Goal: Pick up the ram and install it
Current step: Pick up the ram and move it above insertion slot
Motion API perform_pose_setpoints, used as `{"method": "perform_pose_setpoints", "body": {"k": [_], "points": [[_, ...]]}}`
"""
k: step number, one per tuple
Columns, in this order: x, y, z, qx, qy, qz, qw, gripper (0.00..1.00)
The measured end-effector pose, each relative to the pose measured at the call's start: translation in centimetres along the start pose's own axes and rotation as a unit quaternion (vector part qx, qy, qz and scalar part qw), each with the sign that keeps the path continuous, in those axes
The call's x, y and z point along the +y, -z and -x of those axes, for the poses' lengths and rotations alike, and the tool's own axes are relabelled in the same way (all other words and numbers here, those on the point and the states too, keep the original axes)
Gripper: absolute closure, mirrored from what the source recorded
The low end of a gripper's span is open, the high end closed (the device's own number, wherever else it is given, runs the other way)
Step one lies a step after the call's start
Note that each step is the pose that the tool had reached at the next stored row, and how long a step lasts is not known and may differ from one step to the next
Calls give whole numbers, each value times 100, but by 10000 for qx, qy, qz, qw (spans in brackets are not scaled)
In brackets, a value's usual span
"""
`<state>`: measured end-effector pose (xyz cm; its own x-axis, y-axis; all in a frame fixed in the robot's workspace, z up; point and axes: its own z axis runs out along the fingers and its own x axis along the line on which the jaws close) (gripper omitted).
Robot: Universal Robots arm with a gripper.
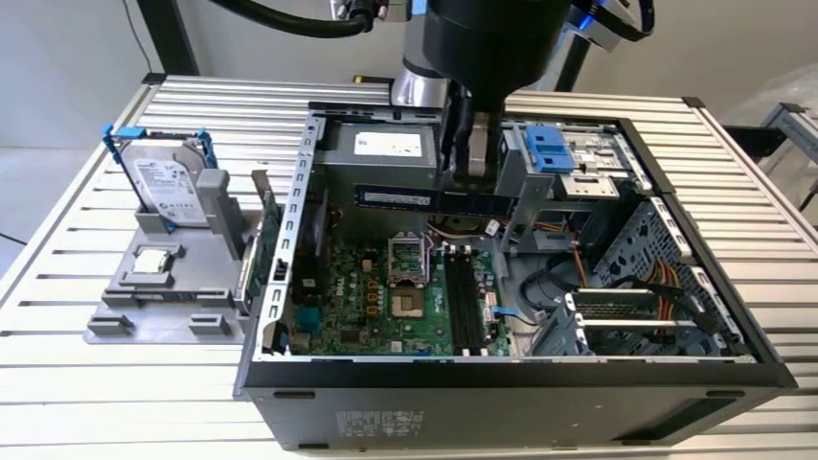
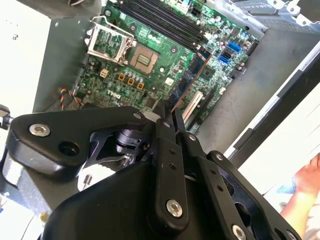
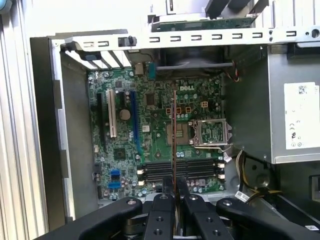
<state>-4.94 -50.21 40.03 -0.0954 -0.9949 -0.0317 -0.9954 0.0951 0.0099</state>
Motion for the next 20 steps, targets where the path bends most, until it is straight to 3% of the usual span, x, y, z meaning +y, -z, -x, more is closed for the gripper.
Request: {"method": "perform_pose_setpoints", "body": {"k": [10,20], "points": [[-14,-5,18,-1,0,0,10000,100],[-62,-21,152,-1,-5,0,10000,100]]}}
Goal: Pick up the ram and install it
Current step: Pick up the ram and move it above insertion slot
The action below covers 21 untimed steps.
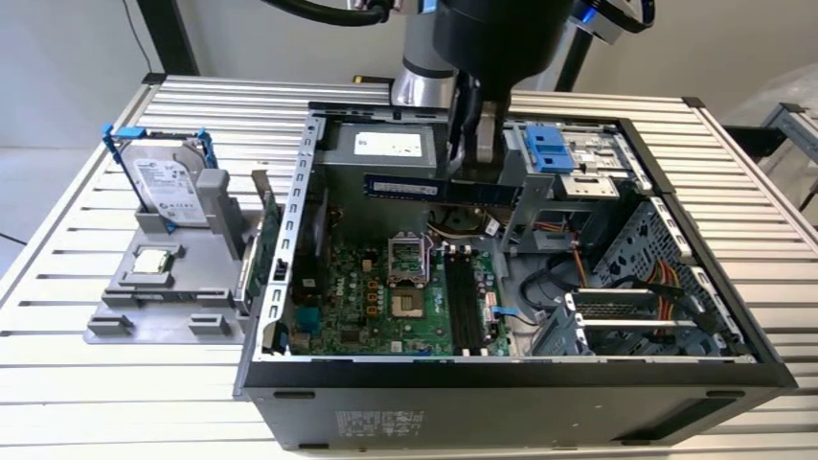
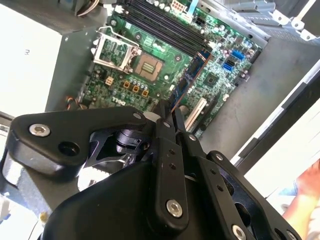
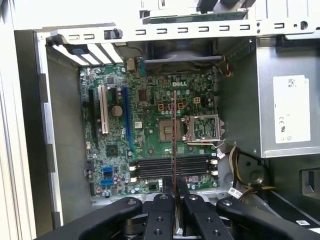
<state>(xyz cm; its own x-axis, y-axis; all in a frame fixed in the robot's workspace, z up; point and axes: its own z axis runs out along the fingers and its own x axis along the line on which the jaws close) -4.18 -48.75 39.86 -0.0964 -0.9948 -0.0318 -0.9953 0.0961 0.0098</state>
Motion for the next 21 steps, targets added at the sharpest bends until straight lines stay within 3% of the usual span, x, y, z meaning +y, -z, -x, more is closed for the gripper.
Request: {"method": "perform_pose_setpoints", "body": {"k": [11,21], "points": [[-179,-14,107,-1,-76,-2,10000,100],[-306,-32,157,-3,-347,-11,9994,100]]}}
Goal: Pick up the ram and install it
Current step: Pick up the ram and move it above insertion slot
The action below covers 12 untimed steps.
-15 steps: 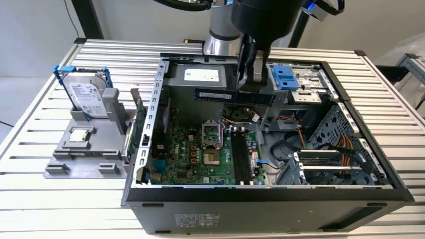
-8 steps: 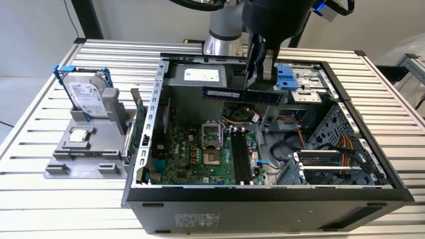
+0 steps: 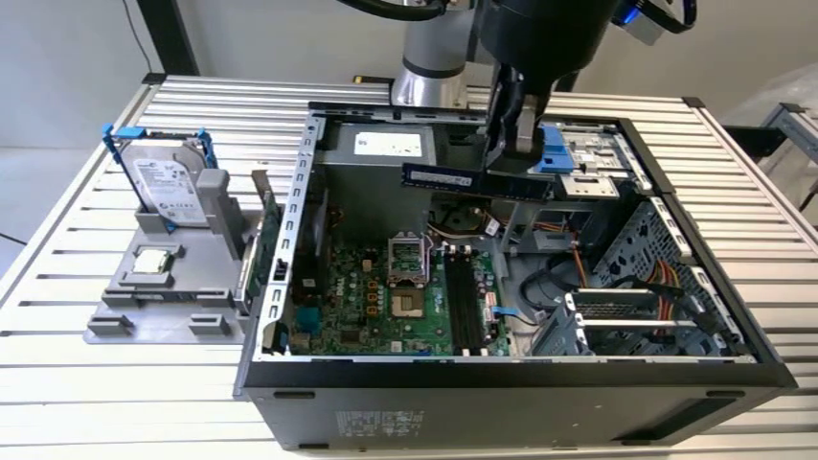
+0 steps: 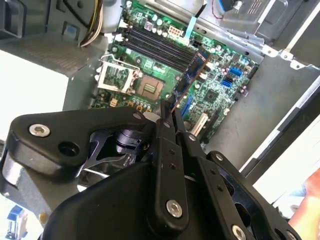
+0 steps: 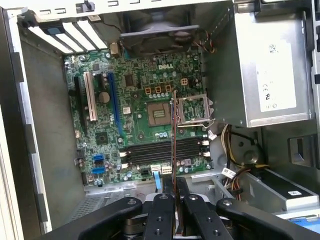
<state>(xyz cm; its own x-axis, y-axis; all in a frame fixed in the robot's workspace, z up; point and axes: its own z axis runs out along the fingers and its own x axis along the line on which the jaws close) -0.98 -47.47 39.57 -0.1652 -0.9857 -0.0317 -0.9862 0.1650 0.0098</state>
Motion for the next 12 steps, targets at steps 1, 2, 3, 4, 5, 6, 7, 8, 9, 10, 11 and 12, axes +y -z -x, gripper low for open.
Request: {"method": "perform_pose_setpoints", "body": {"k": [1,2,3,4,5,6,7,8,9,10,11,12], "points": [[-9,-2,4,-1,-31,-1,10000,100],[-18,-4,9,-1,-65,-2,10000,100],[-27,-6,15,-2,-92,-3,10000,100],[-35,-7,23,-1,-110,-3,9999,100],[-40,-8,35,-1,-117,-4,9999,100],[-42,-9,47,-1,-118,-4,9999,100],[-44,-9,56,-1,-118,-4,9999,100],[-47,-10,64,-1,-118,-4,9999,100],[-48,-11,72,-1,-115,-4,9999,100],[-49,-11,80,-1,-109,-4,9999,100],[-50,-11,88,-1,-100,-4,9999,100],[-52,-12,97,-1,-93,-3,10000,100]]}}
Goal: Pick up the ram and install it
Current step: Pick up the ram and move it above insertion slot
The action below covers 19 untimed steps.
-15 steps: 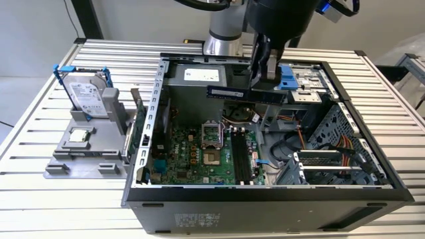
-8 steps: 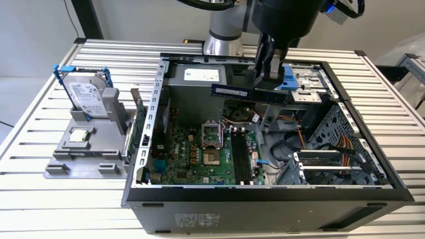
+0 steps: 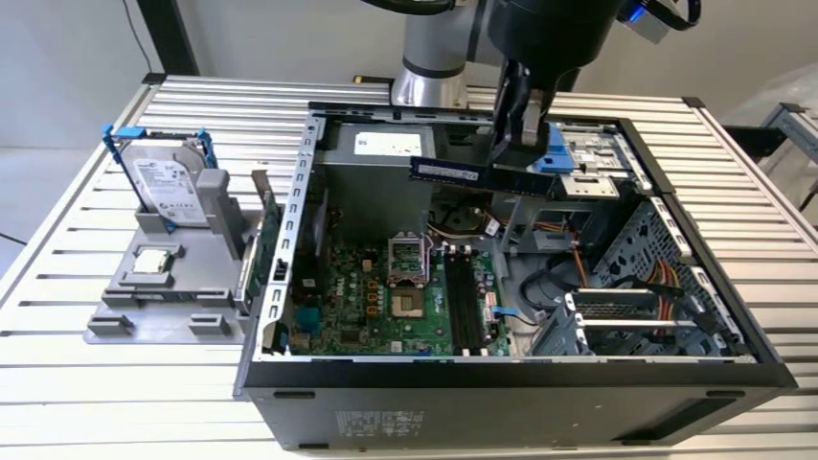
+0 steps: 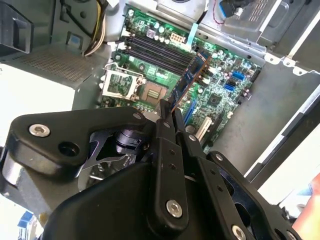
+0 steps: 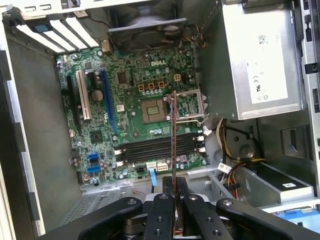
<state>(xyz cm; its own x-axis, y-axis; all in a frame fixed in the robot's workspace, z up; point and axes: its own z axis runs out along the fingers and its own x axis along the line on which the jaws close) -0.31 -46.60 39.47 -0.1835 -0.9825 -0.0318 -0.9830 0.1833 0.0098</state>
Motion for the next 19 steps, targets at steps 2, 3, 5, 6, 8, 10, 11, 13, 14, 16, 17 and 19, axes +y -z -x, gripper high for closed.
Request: {"method": "perform_pose_setpoints", "body": {"k": [2,3,5,6,8,10,11,13,14,16,17,19], "points": [[-2,-1,20,0,19,1,10000,100],[-3,-1,28,1,27,1,10000,100],[-6,-1,45,1,41,1,10000,100],[-9,-2,53,1,48,2,10000,100],[-15,-2,71,1,66,2,10000,100],[-22,-3,86,1,82,3,10000,100],[-26,-3,94,1,90,3,10000,100],[-33,-4,110,1,106,3,9999,100],[-36,-4,114,1,111,4,9999,100],[-38,-4,116,1,114,4,9999,100],[-38,-4,116,1,114,4,9999,100],[-43,-4,122,1,115,4,9999,100]]}}
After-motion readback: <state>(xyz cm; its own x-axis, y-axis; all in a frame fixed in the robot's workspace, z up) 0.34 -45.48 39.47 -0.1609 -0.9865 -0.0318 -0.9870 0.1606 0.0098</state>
